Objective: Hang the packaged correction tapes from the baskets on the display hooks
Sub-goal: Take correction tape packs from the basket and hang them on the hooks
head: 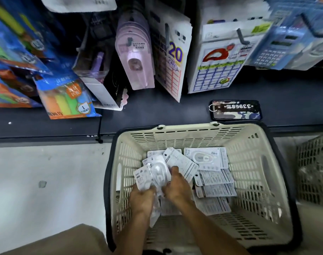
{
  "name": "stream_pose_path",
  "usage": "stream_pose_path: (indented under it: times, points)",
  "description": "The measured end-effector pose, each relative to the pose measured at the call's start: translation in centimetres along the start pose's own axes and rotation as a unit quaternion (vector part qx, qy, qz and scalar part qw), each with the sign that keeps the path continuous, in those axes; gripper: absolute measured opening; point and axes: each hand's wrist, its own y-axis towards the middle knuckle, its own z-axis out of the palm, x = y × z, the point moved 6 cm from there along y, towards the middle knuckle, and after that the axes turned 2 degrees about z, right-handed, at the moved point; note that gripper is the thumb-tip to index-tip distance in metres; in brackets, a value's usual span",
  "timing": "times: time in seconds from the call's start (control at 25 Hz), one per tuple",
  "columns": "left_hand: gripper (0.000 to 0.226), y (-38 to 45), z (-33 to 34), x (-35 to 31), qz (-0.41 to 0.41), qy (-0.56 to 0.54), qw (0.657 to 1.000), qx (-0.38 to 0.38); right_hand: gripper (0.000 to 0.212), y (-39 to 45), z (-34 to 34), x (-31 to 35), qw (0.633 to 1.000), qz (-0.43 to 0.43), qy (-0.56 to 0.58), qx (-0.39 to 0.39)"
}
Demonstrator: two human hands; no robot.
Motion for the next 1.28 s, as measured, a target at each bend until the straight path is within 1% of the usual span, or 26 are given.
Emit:
stream_pose_path:
  times: [0.04, 0.12, 0.24, 0.28, 0.32, 0.44, 0.48, 0.56, 0.6, 0.64, 0.68, 0.72, 0.76, 0.8, 0.84, 0.88, 0.92, 0.96, 1.0, 1.04, 1.08, 1.12, 1.16, 1.2, 1.24, 1.28]
  points:
    - [0.017, 0.0, -0.1, -0.1, 0.000, -0.006, 1.000, 0.006, 0.047, 0.2, -0.3, -0.8, 0.994, 0.024, 0.104, 0.029]
    - [0.013, 0.1, -0.1, -0.2, -0.012, -0.021, 1.000, 0.012, 0.035, 0.3, -1.8, -2.9, 0.955, 0.054, 0.276, 0.096]
    - [0.011, 0.5, 0.4, 0.1, -0.043, -0.062, 0.996, 0.043, 0.035, -1.0, -4.9, -5.9, 0.890, 0.053, 0.401, 0.209]
    - [0.012, 0.6, 0.9, 0.1, -0.051, -0.080, 0.993, 0.076, 0.036, -1.7, -5.4, -6.3, 0.879, 0.054, 0.401, 0.250]
    - [0.015, 0.7, 1.5, -0.1, -0.052, -0.099, 0.987, 0.118, 0.035, -2.2, -5.4, -6.3, 0.883, 0.049, 0.373, 0.280]
    - [0.029, -0.1, 3.2, -0.5, -0.046, -0.131, 0.965, 0.221, 0.027, -3.5, -4.0, -4.1, 0.917, -0.002, 0.256, 0.306]
    - [0.033, -0.2, 3.4, -0.5, -0.037, -0.130, 0.964, 0.227, 0.026, -3.7, -3.2, -3.0, 0.921, -0.025, 0.220, 0.319]
    - [0.033, 0.0, 2.9, 0.0, -0.024, -0.110, 0.979, 0.171, 0.023, -3.7, -1.9, -1.5, 0.921, -0.050, 0.135, 0.361]
    - [0.030, 0.3, 2.4, 0.3, -0.025, -0.099, 0.986, 0.129, 0.019, -3.3, -1.6, -1.2, 0.927, -0.051, 0.098, 0.359]
    - [0.027, 0.6, 2.0, 0.5, -0.027, -0.093, 0.990, 0.098, 0.021, -2.3, -1.9, -1.2, 0.947, -0.048, 0.063, 0.312]
    - [0.027, 0.9, 1.7, 0.7, -0.030, -0.094, 0.992, 0.081, 0.029, -0.9, -2.7, -1.4, 0.975, -0.046, 0.018, 0.216]
    - [0.030, 1.1, 1.6, 0.8, -0.031, -0.096, 0.992, 0.075, 0.041, 0.1, -3.7, -1.6, 0.993, -0.048, -0.050, 0.099]
    - [0.033, 1.2, 1.5, 0.8, -0.030, -0.095, 0.992, 0.075, 0.058, 0.5, -4.3, -1.6, 0.990, -0.051, -0.126, 0.024]
    - [0.036, 1.2, 1.6, 0.8, -0.029, -0.093, 0.992, 0.078, 0.073, 0.7, -4.2, -1.7, 0.981, -0.050, -0.188, -0.003]
    - [0.039, 1.2, 1.6, 0.9, -0.029, -0.096, 0.992, 0.083, 0.078, 1.0, -4.0, -1.9, 0.972, -0.051, -0.227, -0.012]
    - [0.040, 1.1, 1.6, 1.1, -0.031, -0.099, 0.991, 0.085, 0.070, 1.3, -3.9, -2.1, 0.967, -0.048, -0.248, -0.019]
    - [0.040, 1.1, 1.5, 1.0, -0.035, -0.102, 0.991, 0.083, 0.052, 1.4, -4.6, -2.1, 0.966, -0.049, -0.250, -0.039]
    - [0.041, 1.2, 1.5, 1.0, -0.036, -0.101, 0.991, 0.082, 0.035, 1.4, -5.9, -2.3, 0.970, -0.061, -0.221, -0.074]
    - [0.044, 1.3, 1.4, 0.9, -0.035, -0.100, 0.991, 0.084, 0.025, 1.2, -7.2, -2.9, 0.977, -0.075, -0.164, -0.116]
    - [0.048, 1.3, 1.4, 0.8, -0.033, -0.098, 0.991, 0.089, 0.022, 0.9, -8.5, -4.0, 0.982, -0.076, -0.077, -0.153]
    - [0.050, 1.4, 1.5, 0.7, -0.033, -0.097, 0.991, 0.089, 0.020, 0.7, -9.5, -5.5, 0.983, -0.055, 0.053, -0.168]
    - [0.050, 1.5, 1.5, 0.7, -0.036, -0.095, 0.991, 0.089, 0.017, 0.6, -9.9, -6.8, 0.969, -0.018, 0.209, -0.131]
    - [0.048, 1.5, 1.7, 0.8, -0.044, -0.094, 0.991, 0.088, 0.016, 0.3, -9.4, -7.4, 0.938, 0.022, 0.344, -0.049]
    - [0.043, 1.4, 1.9, 1.0, -0.056, -0.091, 0.990, 0.090, 0.015, -0.3, -8.3, -7.2, 0.902, 0.048, 0.427, 0.046]
    - [0.036, 1.2, 2.1, 1.1, -0.068, -0.088, 0.989, 0.098, 0.014, -1.0, -7.3, -6.8, 0.889, 0.060, 0.436, 0.124]
    - [0.027, 1.0, 2.4, 1.1, -0.076, -0.099, 0.985, 0.120, 0.013, -1.7, -6.3, -6.3, 0.892, 0.061, 0.412, 0.176]
